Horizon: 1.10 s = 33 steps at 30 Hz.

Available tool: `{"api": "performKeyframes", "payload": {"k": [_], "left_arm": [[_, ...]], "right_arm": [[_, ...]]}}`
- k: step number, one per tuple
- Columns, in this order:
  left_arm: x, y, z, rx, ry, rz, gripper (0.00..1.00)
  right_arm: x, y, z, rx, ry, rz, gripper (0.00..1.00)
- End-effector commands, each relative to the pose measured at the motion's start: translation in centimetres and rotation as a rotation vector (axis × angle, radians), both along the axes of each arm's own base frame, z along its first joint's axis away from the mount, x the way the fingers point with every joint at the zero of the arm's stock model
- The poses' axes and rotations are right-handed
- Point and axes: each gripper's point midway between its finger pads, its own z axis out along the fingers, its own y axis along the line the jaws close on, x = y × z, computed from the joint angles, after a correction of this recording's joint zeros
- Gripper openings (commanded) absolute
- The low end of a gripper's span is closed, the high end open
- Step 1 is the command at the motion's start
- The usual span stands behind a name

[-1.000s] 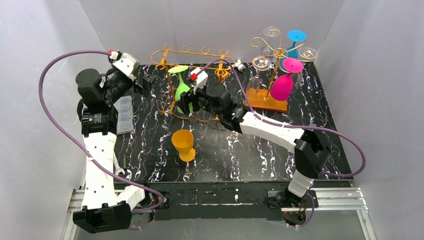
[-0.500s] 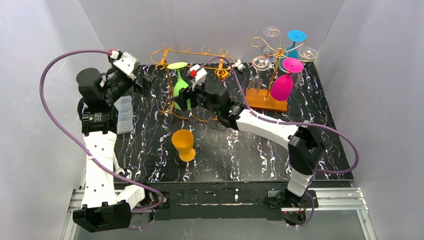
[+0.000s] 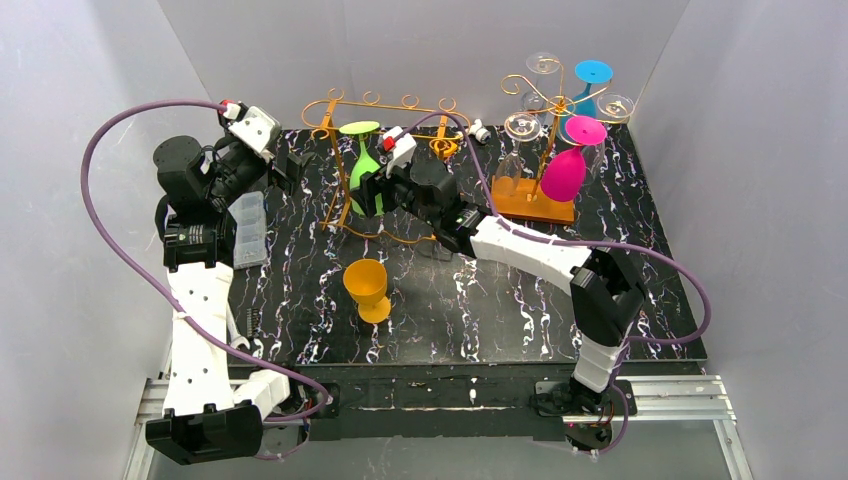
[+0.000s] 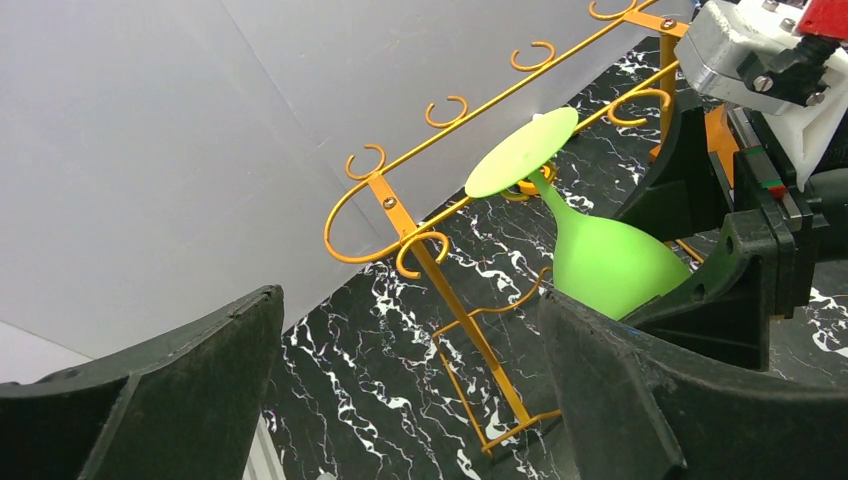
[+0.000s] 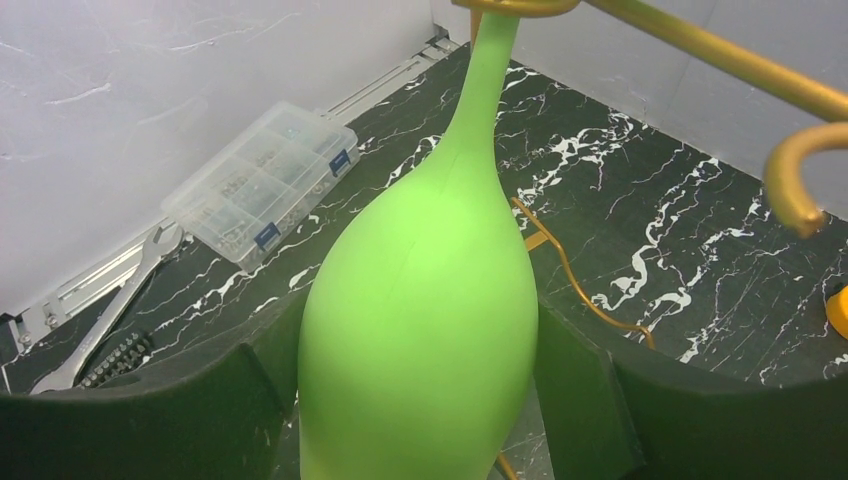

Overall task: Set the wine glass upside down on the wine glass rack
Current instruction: Turn the wine glass upside down at the wine rack.

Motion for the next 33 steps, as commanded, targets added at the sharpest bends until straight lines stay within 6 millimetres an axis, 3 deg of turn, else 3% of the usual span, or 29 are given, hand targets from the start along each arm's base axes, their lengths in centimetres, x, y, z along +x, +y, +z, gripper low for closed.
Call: {"api": "performKeyframes", "payload": {"k": [1, 3, 12, 15, 25, 33], "left_arm": [[-0.7, -0.2, 0.4, 0.007, -0.016, -0.016, 0.98], [-0.7, -0.2, 0.3, 0.007, -0.015, -0.016, 0.98], [-0.7, -0.3, 0.1, 0.004, -0.009, -0.019, 0.98], [-0.7, -0.3, 0.1, -0.002, -0.007, -0.018, 0.98], [-0.4, -0.3, 0.1, -0.015, 0.006, -0.019, 0.98], [-0.1, -0.1, 0.5, -0.028, 0.011, -0.004, 0.98]], "right_arm": [[1.1, 0.3, 2.3, 0.07, -0.045, -0.038, 0.77], [1.2, 0.3, 2.0, 0.062, -0.041, -0.041, 0.84], [1.4, 0.9, 0.8, 0.042, -0.027, -0.033, 0.89], [1.4, 0.9, 1.0, 0.046, -0.026, -0.034, 0.98], [0.8, -0.2, 2.2, 0.063, -0.027, -0.046, 0.99], [-1.7, -1.7, 3.8, 0.066, -0.025, -0.05, 0.98]]}}
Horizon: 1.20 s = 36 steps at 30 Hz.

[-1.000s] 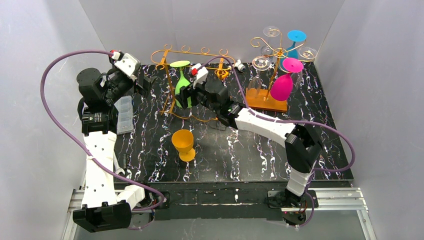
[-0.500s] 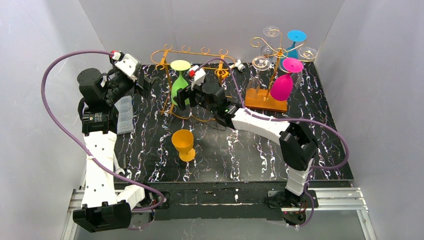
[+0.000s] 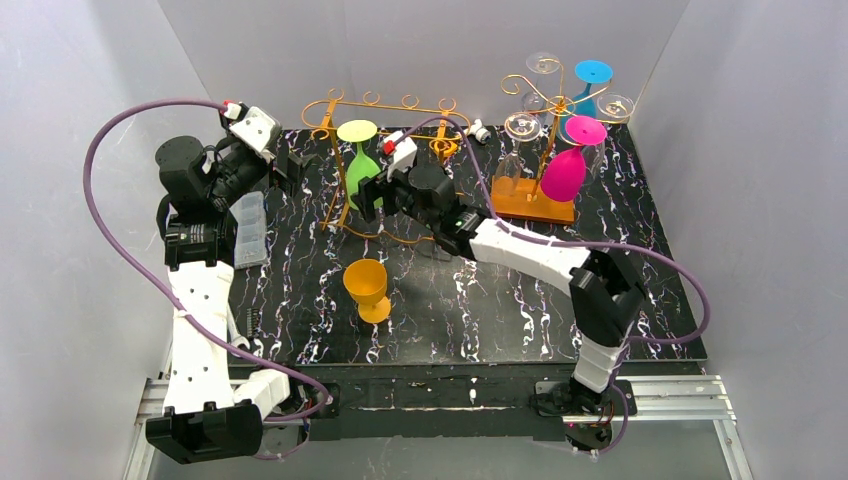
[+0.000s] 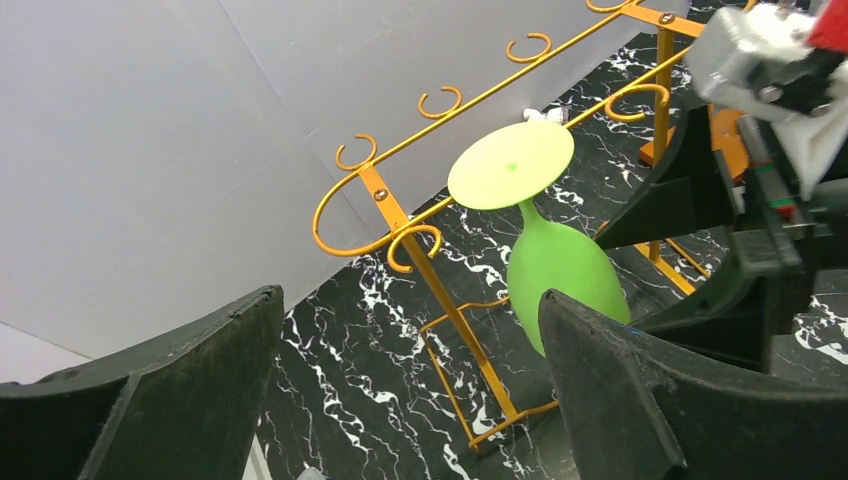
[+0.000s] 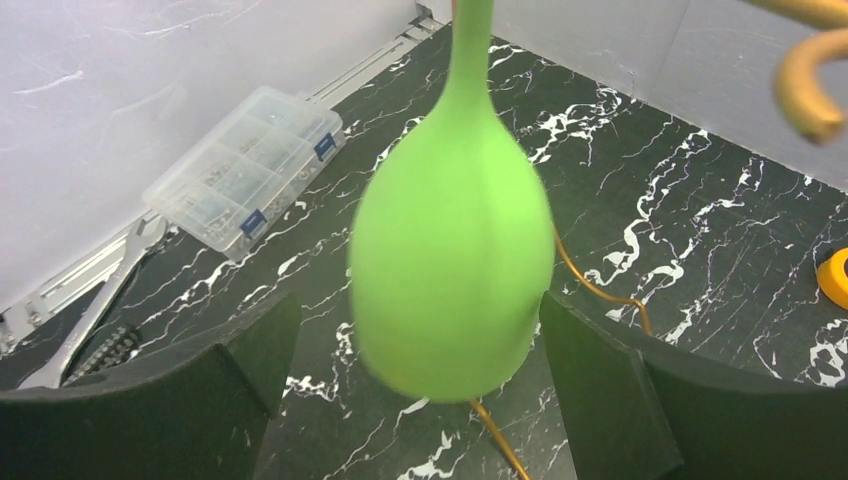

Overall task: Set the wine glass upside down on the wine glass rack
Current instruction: Turn the wine glass upside down at the wine rack, then pick up the wine glass at the center of the board.

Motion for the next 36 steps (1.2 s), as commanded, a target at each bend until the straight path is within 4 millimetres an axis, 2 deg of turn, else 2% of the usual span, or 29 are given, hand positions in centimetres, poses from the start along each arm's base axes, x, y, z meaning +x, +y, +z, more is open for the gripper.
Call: {"api": "performKeyframes", "payload": {"k": [1, 4, 8, 11, 15, 22, 27, 32, 34, 36], "left_arm": [[-0.1, 0.1, 1.1, -0.019, -0.008, 0.006, 0.98], [-0.1, 0.0, 1.1, -0.038, 0.01, 0.011, 0.98], [-0.6, 0.1, 1.4, -0.059, 0.035, 0.026, 0.98], [-0.9, 0.7, 1.5, -0.093, 0.087, 0.074, 0.98], [-1.7, 0.4, 1.4, -0.121, 0.143, 0.073, 0.98], [-4.5, -0.7, 0.8, -0.161, 0.216, 0.032, 0.98], [-7.1, -1.3, -0.8, -0.167, 0.296, 0.02, 0.98], [-8.5, -1.5, -2.5, -0.168, 0.379, 0.016, 0.98], [-9.1, -1.7, -2.9, -0.171, 0.398, 0.013, 0.98], [-9.8, -1.9, -3.2, -0.169, 0.404, 0.003, 0.98]], "right_arm": [[-2.5, -1.8, 5.5, 0.089, -0.046, -0.012, 0.98], [-4.7, -2.8, 6.2, 0.082, -0.037, 0.008, 0.98], [-8.5, -3.9, 5.3, 0.029, 0.022, 0.051, 0.99], [-11.0, -4.1, 3.2, -0.049, 0.089, 0.071, 0.98], [-13.1, -4.5, -0.1, -0.141, 0.217, 0.077, 0.95], [-14.1, -4.6, -3.0, -0.225, 0.326, 0.067, 0.86], [-14.6, -3.5, -4.8, -0.264, 0.393, 0.098, 0.79], [-14.7, -2.3, -6.5, -0.295, 0.456, 0.1, 0.73], [-14.7, -2.2, -7.0, -0.307, 0.466, 0.095, 0.66], [-14.8, -2.2, -7.4, -0.315, 0.479, 0.094, 0.54]]}}
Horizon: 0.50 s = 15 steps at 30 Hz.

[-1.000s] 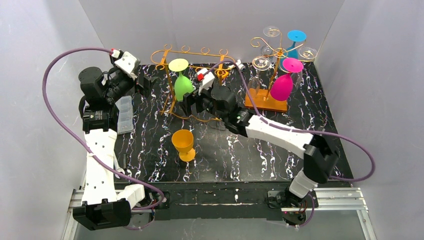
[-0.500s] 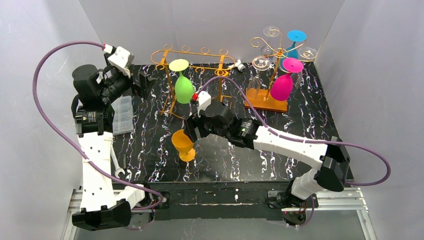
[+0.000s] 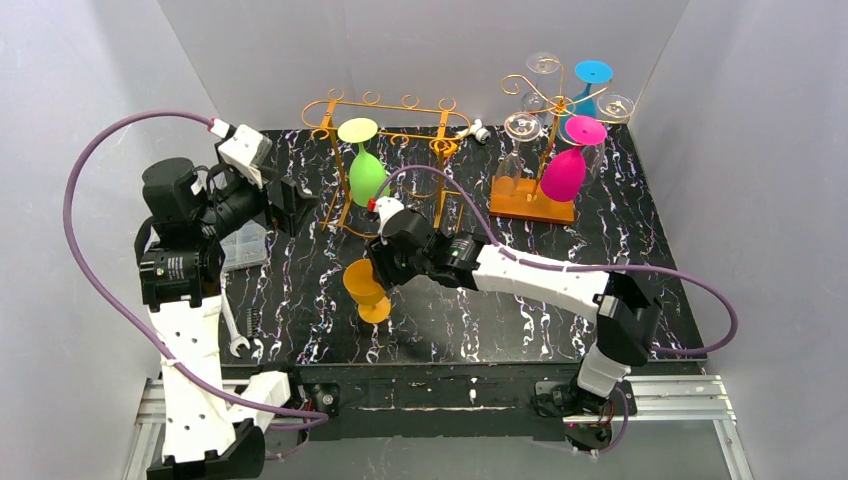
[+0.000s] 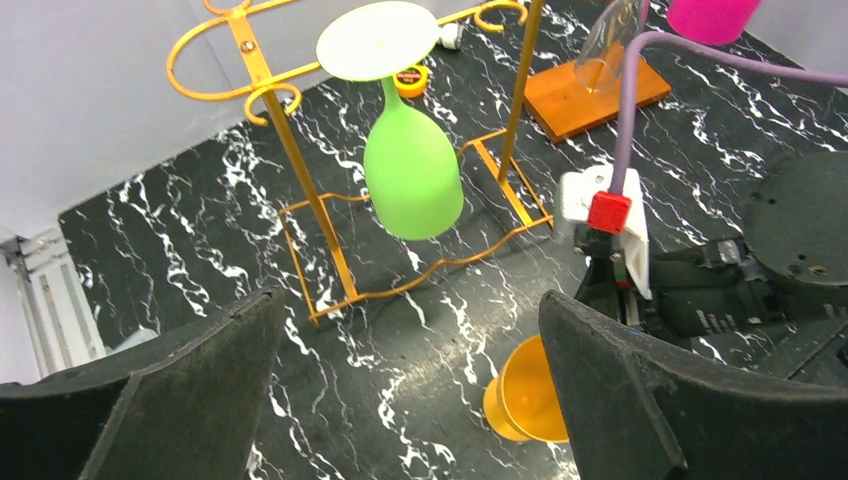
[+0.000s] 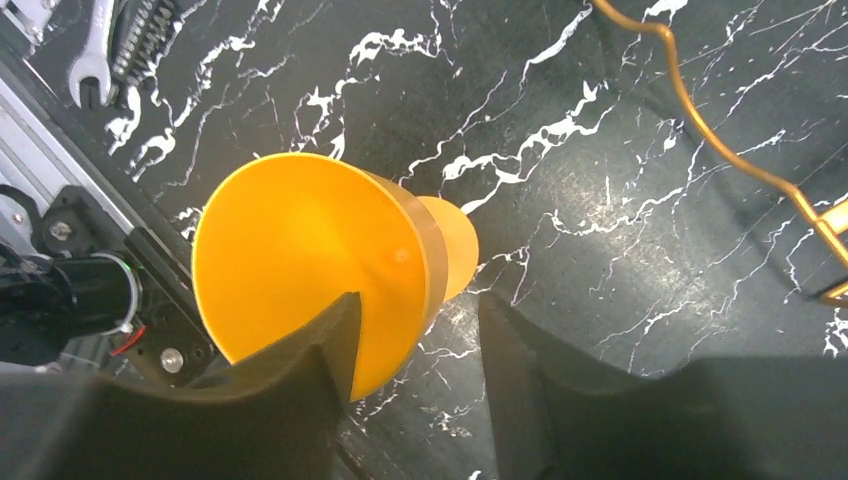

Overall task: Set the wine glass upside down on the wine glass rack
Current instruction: Pick up the wine glass at the center of the board.

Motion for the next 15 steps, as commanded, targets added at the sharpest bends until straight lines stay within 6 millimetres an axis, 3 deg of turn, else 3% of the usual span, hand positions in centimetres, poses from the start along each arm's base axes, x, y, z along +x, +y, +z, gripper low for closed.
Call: {"api": "performKeyframes", "payload": {"k": [1, 4, 8, 12, 15], "left_arm": [[-2.1, -0.7, -1.6, -0.012, 0.07, -0.038, 0.98], [-3.2, -1.0, -2.1, -0.006, 0.081, -0.056, 0.98], [-4.4, -1.6, -2.7, -0.003, 0.11, -0.102, 0.98], [-5.2, -2.3, -2.2, -0.033, 0.129, -0.143, 0.98], [-5.7, -3.0, -1.5, -0.074, 0.143, -0.172, 0.98]], "right_arm": [[-0.3, 0.8, 1.4, 0.032, 0.026, -0.004, 0.46], [-0.5, 0.3, 1.7, 0.023, 0.027, -0.002, 0.24], [-0.7, -0.6, 4.3, 0.05, -0.014, 0.011, 0.08], [-0.9, -1.4, 9.8, 0.161, -0.103, 0.034, 0.04], [-1.2, -2.6, 16.0, 0.302, -0.21, 0.045, 0.04]]}}
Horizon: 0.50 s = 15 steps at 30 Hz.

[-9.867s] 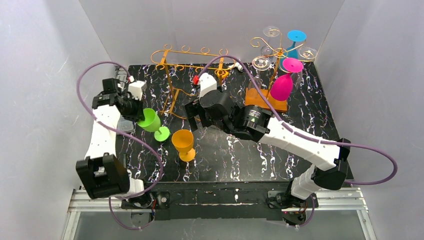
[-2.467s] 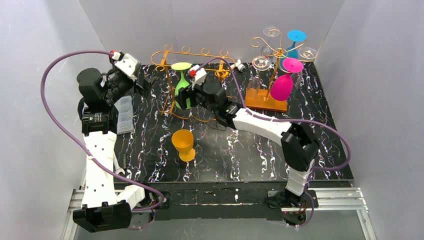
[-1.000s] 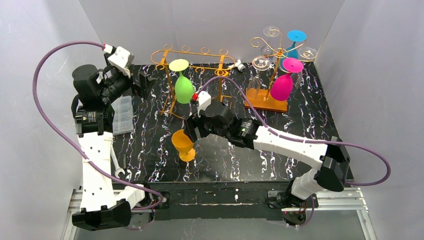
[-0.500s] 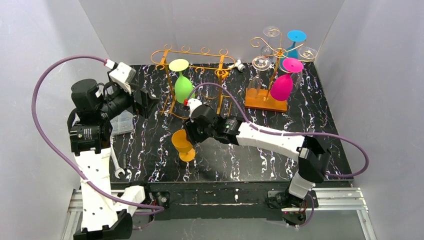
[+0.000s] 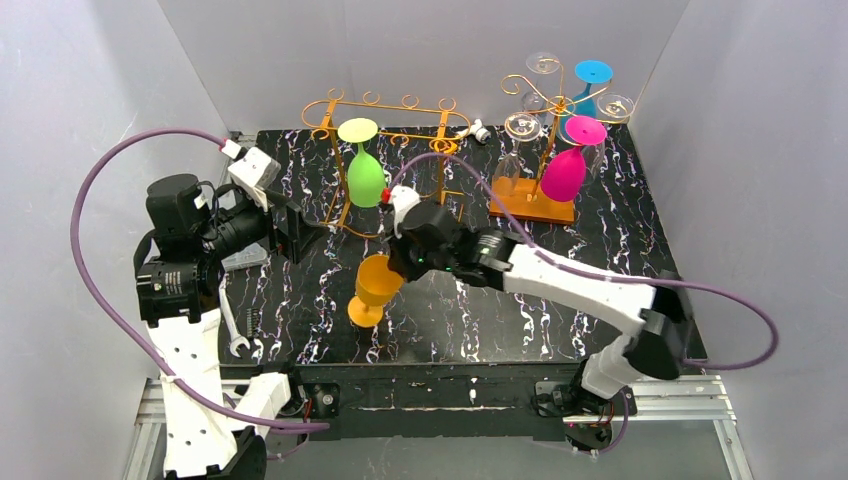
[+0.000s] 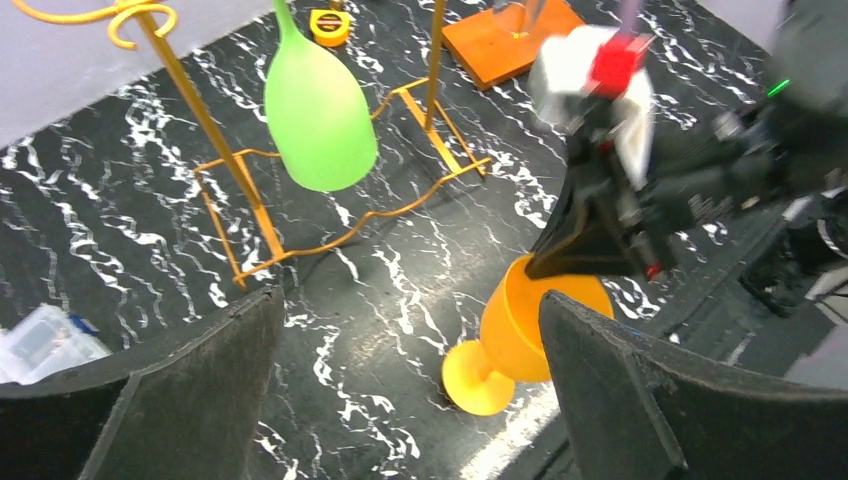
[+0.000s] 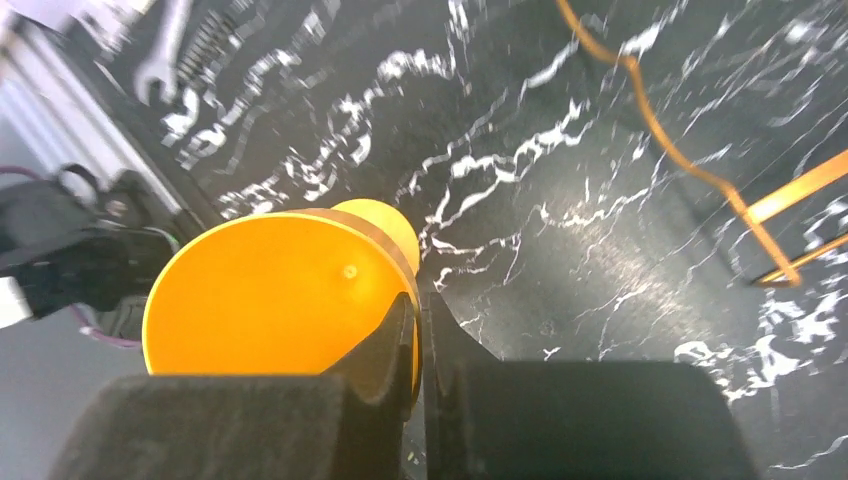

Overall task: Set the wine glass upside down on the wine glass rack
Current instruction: Pick up the wine glass at the center of the board, then turn the wine glass upside down at the wine rack.

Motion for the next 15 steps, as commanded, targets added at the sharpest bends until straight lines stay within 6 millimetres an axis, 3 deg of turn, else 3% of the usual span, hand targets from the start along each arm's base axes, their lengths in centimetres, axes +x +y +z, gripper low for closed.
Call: {"api": "performKeyframes", "payload": {"k": [1, 4, 8, 11, 15], "left_arm": [[-1.6, -1.5, 1.2, -0.071, 0.03, -0.074, 0.98], [-1.9, -2.1, 1.5, -0.12, 0.066, -0.096, 0.98], [-2.3, -3.0, 0.9, -0.184, 0.132, -0.149, 0.98], [-2.3, -3.3, -0.2, -0.203, 0.172, -0.172, 0.98], [-2.1, -3.2, -0.8, -0.203, 0.186, -0.169, 0.98]], "right_arm": [[-0.1, -1.1, 15.1, 0.344, -0.234, 0.02, 0.04], [-0.1, -2.5, 20.3, 0.449, -0.341, 0.009, 0.08], [-0.1, -3.6, 25.1, 0.537, -0.438, 0.001, 0.1], [-0.3, -3.9, 27.2, 0.588, -0.476, 0.004, 0.08], [-0.6, -3.6, 28.5, 0.625, -0.491, 0.023, 0.06]]}}
